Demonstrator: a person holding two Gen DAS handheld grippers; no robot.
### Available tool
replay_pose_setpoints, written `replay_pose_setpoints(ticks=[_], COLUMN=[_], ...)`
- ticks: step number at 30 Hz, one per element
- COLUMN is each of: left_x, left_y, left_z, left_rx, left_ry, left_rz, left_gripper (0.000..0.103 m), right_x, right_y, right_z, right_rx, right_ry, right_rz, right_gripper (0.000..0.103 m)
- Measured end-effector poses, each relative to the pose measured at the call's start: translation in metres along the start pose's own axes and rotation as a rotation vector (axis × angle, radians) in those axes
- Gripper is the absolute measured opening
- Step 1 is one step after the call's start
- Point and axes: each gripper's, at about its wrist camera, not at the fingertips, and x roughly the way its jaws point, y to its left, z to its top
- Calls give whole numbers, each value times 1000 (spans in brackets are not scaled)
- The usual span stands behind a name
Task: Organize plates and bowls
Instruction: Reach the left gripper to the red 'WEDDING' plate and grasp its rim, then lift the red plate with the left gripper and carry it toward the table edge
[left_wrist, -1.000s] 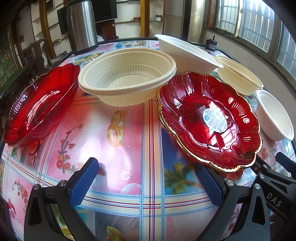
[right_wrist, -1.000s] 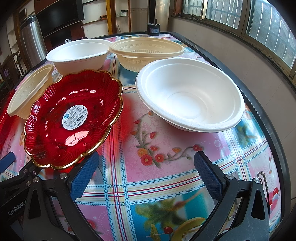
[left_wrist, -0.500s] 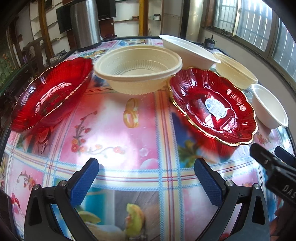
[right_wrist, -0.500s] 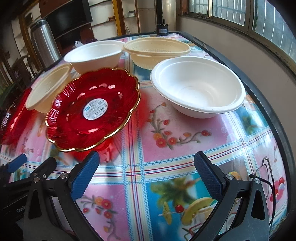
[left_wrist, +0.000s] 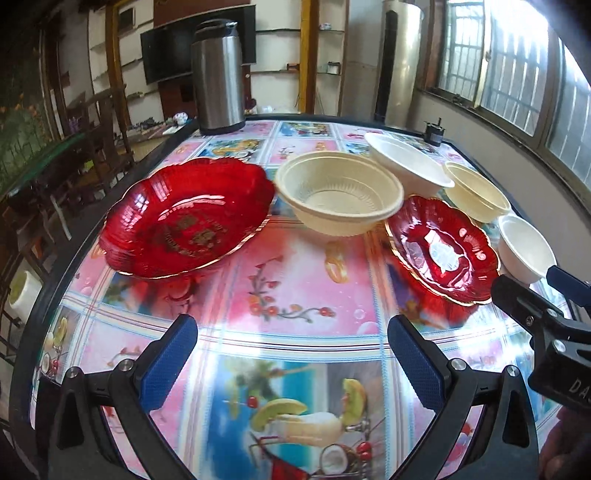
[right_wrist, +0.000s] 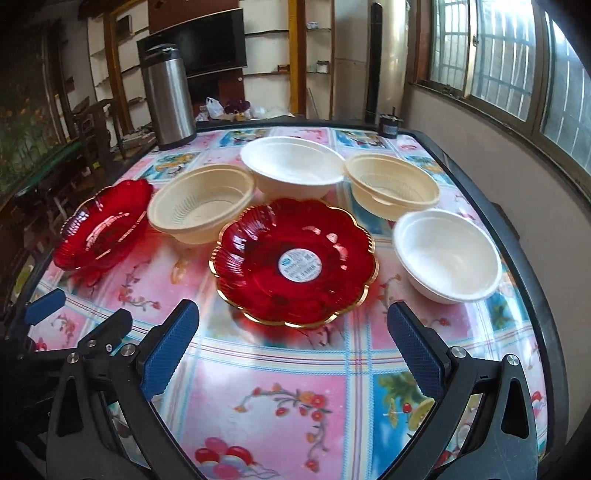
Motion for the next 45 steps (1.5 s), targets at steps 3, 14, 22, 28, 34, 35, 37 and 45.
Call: replay_pose_setpoints(ticks=[3,14,22,28,34,35,37,45], left_x=[-5,14,40,60,80,81,88,93], left_y=[16,106,156,174,170,171,168,169], left_z=[7,49,63,63,64,64,62,56], left_rx=[-2,-92,-177,-225,-223,-223,-219,-160], left_ry=[-14,59,115,168,211,217,232,236], left_rz=[29,118,157,146,127,124,128,246], left_gripper=[99,56,56,57,57,57,56,28], right_x=[-3,45,124,185,216,220,222,217], right_y=[29,126,182,205,209,211,212,207], right_z=[10,76,133,154,157,156,152,139], right_rx=[-50,-213,-259,-297,-279,-288,-294,-290], right_ry=[-22,38,203,309,366,370,373,381], right_rz=[51,227,356,369,425,421,425,423], right_gripper=[102,77,77,77,77,72,51,29])
